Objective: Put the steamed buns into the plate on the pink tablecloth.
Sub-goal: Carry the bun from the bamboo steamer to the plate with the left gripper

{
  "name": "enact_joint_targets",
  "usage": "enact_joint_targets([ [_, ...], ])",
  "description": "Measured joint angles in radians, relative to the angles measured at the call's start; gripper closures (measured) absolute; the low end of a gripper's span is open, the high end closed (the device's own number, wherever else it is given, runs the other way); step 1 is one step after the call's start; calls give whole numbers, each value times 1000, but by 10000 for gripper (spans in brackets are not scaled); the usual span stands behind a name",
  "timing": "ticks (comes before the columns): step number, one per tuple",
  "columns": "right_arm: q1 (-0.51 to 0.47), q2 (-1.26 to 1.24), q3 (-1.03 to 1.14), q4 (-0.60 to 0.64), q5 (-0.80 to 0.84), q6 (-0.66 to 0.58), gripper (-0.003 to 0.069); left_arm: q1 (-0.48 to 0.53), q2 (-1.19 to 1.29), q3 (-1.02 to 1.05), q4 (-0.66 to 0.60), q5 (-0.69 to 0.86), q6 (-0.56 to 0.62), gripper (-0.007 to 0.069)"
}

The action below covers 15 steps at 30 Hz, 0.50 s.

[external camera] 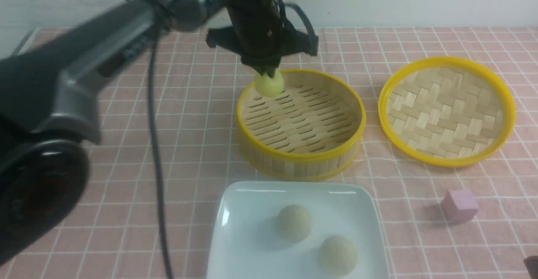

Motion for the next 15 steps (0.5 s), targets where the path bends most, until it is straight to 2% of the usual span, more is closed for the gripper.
enact_joint_targets([
  [5,0,0,0,3,2,0,509,0,-193,107,-23,31,78,601],
  [9,0,0,0,6,2,0,505,-9,-316,351,-109,32,89,601],
  [11,0,0,0,6,2,0,505,-39,-387,553,-168,25,93,601],
  [12,0,0,0,6,2,0,505,-61,-415,649,-192,-5,94,601],
  [15,0,0,0,6,2,0,505,-147,-460,937,-257,-229,94,601],
])
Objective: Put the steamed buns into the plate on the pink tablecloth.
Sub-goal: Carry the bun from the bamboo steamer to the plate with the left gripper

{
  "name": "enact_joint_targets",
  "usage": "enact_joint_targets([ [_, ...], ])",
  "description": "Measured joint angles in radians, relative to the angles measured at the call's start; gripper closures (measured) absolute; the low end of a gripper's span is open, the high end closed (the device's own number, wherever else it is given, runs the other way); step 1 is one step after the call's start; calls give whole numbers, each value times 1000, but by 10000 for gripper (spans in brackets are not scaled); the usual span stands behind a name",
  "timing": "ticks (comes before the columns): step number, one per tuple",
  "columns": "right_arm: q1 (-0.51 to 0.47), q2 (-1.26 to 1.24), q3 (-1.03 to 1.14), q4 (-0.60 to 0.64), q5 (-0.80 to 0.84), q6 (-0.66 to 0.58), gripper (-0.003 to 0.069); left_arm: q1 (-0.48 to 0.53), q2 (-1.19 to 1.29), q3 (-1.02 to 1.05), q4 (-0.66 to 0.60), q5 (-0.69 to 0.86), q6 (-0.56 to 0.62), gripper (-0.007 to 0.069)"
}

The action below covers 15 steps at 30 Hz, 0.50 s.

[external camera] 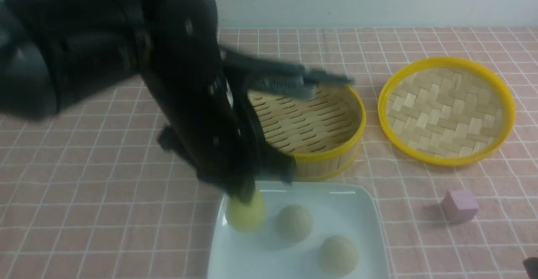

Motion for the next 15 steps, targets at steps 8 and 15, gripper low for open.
enact_joint_targets([
  [8,0,0,0,0,-1,0,497,-62,49,262,-19,-334,-46,594],
  [15,0,-28,-56,5,112,0,543,-62,68,264,-7,-401,-89,512],
])
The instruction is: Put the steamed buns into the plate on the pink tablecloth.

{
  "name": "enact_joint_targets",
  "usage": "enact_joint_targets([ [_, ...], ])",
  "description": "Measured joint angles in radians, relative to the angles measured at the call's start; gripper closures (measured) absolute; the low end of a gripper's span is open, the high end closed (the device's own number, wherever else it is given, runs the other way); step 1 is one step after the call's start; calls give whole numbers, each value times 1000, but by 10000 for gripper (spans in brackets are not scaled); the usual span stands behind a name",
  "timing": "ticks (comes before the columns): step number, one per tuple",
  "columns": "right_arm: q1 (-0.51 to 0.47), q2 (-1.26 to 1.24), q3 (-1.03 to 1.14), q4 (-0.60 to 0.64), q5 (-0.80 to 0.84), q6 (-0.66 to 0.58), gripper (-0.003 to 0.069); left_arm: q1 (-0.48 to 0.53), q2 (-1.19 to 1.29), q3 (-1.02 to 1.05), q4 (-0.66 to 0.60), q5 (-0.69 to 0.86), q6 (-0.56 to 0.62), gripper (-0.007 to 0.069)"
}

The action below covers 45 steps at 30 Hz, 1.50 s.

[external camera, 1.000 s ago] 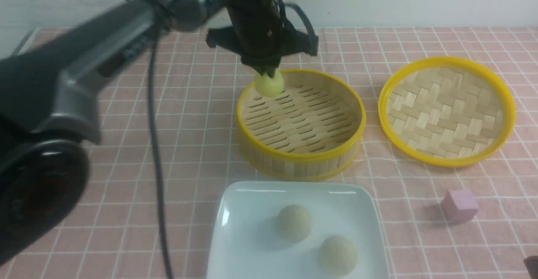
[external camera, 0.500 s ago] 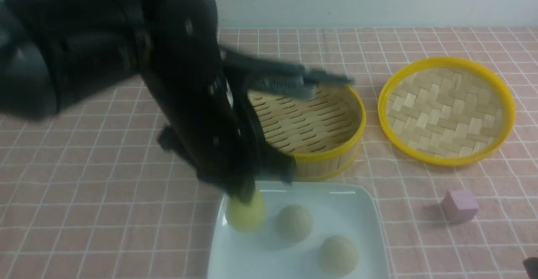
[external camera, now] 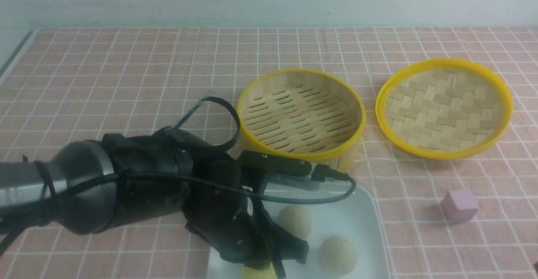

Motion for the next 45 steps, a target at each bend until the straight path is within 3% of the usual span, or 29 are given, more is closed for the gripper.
enact_joint_targets([
  [4,0,-100,-59,9,144,0,648,0,1,0,3,-4,-26,382],
  [5,0,-100,-61,9,144,0,650,0,1,0,4,-4,-26,382],
  [8,0,-252,-61,11,189,26,670,0,1,-14,24,11,-64,265],
  [13,0,-453,88,7,-68,88,670,0,1,-60,92,58,-81,176],
  [15,0,-497,193,3,-275,100,670,0,1,-81,124,68,-94,167],
  [21,0,-512,335,3,-528,101,669,0,1,-94,145,84,-103,165],
  [35,0,-512,345,-1,-557,104,652,0,1,-94,147,85,-103,176],
  [39,0,-512,345,-1,-557,104,650,0,1,-94,147,75,-103,214],
  [43,0,-512,345,-1,-557,104,647,0,1,-94,155,66,-103,288],
  [45,0,-512,345,-1,-557,105,641,0,1,-94,158,62,-103,362],
])
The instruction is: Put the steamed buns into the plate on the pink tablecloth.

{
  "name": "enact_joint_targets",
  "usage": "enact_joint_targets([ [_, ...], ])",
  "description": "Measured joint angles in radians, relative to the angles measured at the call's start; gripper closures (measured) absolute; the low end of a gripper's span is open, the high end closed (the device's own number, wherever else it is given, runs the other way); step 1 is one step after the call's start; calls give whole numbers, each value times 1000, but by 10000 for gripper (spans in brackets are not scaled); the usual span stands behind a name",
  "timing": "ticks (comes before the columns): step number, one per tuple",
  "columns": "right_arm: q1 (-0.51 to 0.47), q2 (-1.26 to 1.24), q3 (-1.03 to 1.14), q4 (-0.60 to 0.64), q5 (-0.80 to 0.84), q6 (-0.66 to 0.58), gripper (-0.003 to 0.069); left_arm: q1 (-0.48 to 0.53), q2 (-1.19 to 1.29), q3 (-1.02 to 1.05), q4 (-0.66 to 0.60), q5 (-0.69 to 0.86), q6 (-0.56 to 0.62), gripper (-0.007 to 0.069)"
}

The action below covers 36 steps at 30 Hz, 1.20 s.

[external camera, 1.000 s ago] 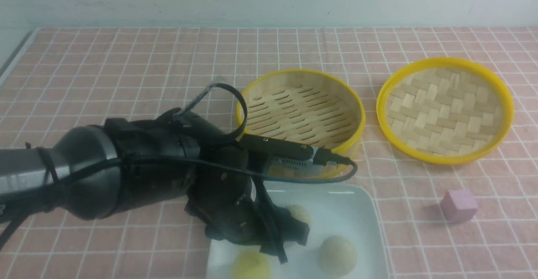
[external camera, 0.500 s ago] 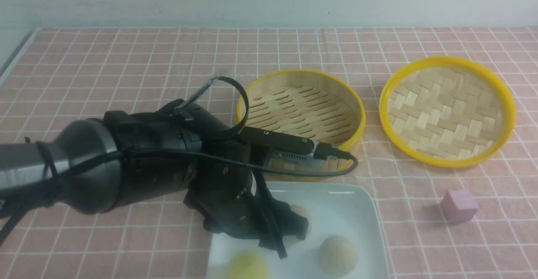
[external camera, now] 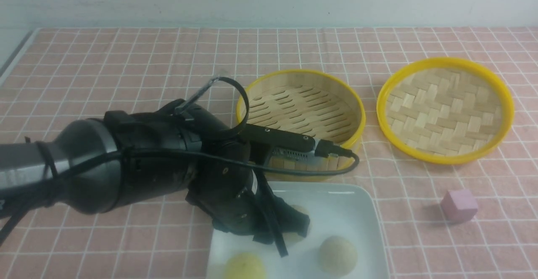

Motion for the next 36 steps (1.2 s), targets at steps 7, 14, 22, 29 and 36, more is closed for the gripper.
enact_joint_targets([
  [7,-40,-39,96,-14,-17,0,632,0,-7,0,5,-1,0,591],
  [14,-230,-116,238,-60,-12,0,627,0,-135,0,55,46,0,625],
  [22,-437,-127,283,-71,-37,0,613,0,-399,0,163,198,0,625],
  [29,-492,-127,285,-71,-42,0,606,0,-655,45,215,356,-2,625],
  [36,-492,-127,285,-71,-44,0,595,0,-981,335,196,165,-93,625],
])
